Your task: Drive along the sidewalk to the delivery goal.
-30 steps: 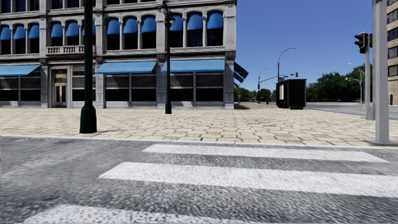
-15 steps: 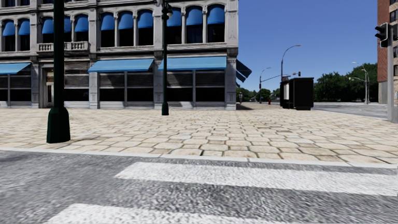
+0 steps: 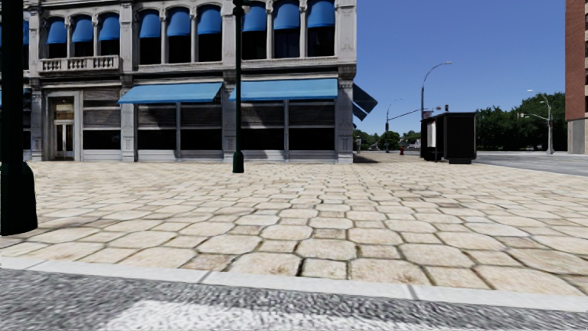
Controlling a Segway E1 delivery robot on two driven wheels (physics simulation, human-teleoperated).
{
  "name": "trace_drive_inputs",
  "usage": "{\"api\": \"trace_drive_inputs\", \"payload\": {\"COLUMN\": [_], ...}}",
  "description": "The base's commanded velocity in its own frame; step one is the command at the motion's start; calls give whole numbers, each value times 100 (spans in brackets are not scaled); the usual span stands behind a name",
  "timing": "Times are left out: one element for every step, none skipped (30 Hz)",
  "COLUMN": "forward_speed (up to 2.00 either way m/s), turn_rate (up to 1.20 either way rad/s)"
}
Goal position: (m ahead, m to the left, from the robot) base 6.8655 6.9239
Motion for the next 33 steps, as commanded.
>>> {"api": "trace_drive_inputs", "payload": {"forward_speed": [200, 200, 200, 200, 200, 200, 200, 200, 200, 200, 200, 197, 188, 188, 176, 163, 155, 155, 145, 140, 137, 137, 135, 131, 128, 128, 127, 125, 125, 125, 125, 125, 125], "turn_rate": [0, 0, 0, 0, 0, 0, 0, 0, 0, 0, 0, 0, 0, 0, 0, 0, 0, 0, 12, 21, 28, 28, 32, 36, 39, 39, 41, 45, 46, 47, 47, 49, 49]}}
